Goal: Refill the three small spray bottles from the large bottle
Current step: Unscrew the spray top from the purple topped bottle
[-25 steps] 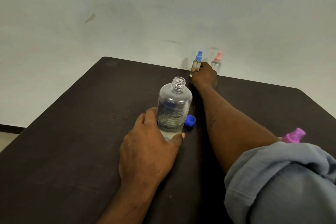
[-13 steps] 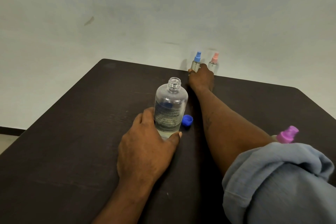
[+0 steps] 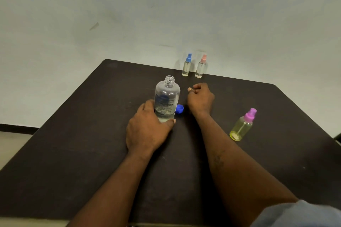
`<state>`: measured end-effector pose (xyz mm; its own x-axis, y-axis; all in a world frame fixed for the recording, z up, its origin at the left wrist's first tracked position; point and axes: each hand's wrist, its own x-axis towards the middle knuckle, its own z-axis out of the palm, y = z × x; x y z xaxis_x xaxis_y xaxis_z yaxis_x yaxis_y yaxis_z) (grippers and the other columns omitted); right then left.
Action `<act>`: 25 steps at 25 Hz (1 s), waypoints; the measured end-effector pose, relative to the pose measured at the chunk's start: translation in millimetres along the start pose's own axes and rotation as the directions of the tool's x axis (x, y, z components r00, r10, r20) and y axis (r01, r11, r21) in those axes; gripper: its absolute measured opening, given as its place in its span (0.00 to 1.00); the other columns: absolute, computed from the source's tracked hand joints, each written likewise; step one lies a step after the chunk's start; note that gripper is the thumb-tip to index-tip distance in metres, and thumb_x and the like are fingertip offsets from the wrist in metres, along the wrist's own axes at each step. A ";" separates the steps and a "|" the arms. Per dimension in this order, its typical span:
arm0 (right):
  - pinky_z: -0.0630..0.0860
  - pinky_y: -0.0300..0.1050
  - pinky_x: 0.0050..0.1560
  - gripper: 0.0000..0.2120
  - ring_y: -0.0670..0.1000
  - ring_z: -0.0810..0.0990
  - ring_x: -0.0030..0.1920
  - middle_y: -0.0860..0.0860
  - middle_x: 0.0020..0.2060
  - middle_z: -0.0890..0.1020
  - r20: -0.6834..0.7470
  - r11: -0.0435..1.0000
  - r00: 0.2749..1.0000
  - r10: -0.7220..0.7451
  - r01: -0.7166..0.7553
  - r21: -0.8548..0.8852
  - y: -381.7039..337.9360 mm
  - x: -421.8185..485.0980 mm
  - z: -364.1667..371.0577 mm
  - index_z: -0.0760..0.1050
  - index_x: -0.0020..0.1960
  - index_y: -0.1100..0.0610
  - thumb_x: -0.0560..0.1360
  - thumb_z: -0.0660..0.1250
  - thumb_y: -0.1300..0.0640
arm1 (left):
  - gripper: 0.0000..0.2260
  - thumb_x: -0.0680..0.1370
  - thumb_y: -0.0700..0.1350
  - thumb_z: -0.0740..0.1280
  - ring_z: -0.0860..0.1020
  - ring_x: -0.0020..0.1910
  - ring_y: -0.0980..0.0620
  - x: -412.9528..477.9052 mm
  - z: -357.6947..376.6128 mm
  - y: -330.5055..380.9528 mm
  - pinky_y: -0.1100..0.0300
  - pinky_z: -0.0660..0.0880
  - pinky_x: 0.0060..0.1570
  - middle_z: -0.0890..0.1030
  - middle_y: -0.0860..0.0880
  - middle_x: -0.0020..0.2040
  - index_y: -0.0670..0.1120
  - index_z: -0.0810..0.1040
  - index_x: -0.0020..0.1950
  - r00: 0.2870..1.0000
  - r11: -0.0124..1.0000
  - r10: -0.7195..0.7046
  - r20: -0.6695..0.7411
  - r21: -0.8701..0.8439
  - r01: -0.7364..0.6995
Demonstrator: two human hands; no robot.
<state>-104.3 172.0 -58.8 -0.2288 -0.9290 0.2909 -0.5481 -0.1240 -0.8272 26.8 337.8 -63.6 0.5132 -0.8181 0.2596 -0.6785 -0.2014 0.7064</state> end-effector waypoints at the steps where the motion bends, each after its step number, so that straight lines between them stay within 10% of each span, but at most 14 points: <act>1: 0.79 0.44 0.49 0.04 0.44 0.81 0.43 0.45 0.41 0.83 0.004 1.000 1.000 -0.011 0.010 0.022 0.2 -18.3 -11.9 0.77 0.51 0.50 0.78 0.70 0.56 | 0.27 0.66 0.66 0.77 0.82 0.54 0.47 -4.5 -2.2 1.0 0.53 0.77 0.49 0.81 0.55 0.57 0.56 0.76 0.60 1.000 1.000 0.015 0.010 -0.011 -0.015; 11: 0.74 0.33 0.34 0.08 0.40 0.81 0.36 0.45 0.34 0.82 -0.189 0.987 0.979 0.075 -0.045 0.156 30.1 -151.9 -135.8 0.77 0.43 0.48 0.77 0.75 0.50 | 0.30 0.64 0.69 0.76 0.78 0.49 0.59 -55.0 -17.8 2.4 0.59 0.73 0.46 0.80 0.60 0.55 0.59 0.76 0.62 0.971 0.981 0.190 0.147 -0.078 -0.180; 14: 0.79 0.49 0.44 0.20 0.44 0.77 0.40 0.48 0.45 0.79 -0.364 0.979 0.914 0.180 -0.130 0.156 39.7 -148.0 -160.7 0.74 0.54 0.51 0.72 0.79 0.43 | 0.31 0.65 0.70 0.76 0.77 0.49 0.59 -61.6 -19.9 0.3 0.59 0.74 0.46 0.80 0.59 0.56 0.59 0.75 0.63 0.971 0.980 0.195 0.139 -0.078 -0.185; 19: 0.77 0.58 0.62 0.42 0.56 0.79 0.65 0.51 0.71 0.76 -0.184 0.972 0.971 0.154 -0.182 -0.147 32.5 -134.4 -154.1 0.61 0.79 0.50 0.73 0.75 0.37 | 0.32 0.67 0.69 0.76 0.80 0.57 0.53 -69.8 -23.7 0.7 0.54 0.78 0.53 0.81 0.56 0.60 0.57 0.74 0.66 0.970 0.981 0.187 0.156 -0.082 -0.176; 25: 0.77 0.49 0.49 0.19 0.46 0.79 0.48 0.43 0.51 0.82 -0.020 0.964 0.996 0.085 -0.087 -0.251 35.7 -136.9 -152.1 0.72 0.64 0.44 0.77 0.73 0.42 | 0.30 0.67 0.58 0.80 0.78 0.48 0.54 -98.6 -32.6 -0.4 0.54 0.76 0.44 0.77 0.54 0.56 0.57 0.67 0.61 0.999 0.987 0.048 -0.018 -0.150 -0.050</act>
<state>-214.8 347.8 -55.0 -0.2905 -0.9290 0.2293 -0.7103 0.0489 -0.7022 -6.4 436.1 -68.0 0.4897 -0.8169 0.3049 -0.6166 -0.0772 0.7835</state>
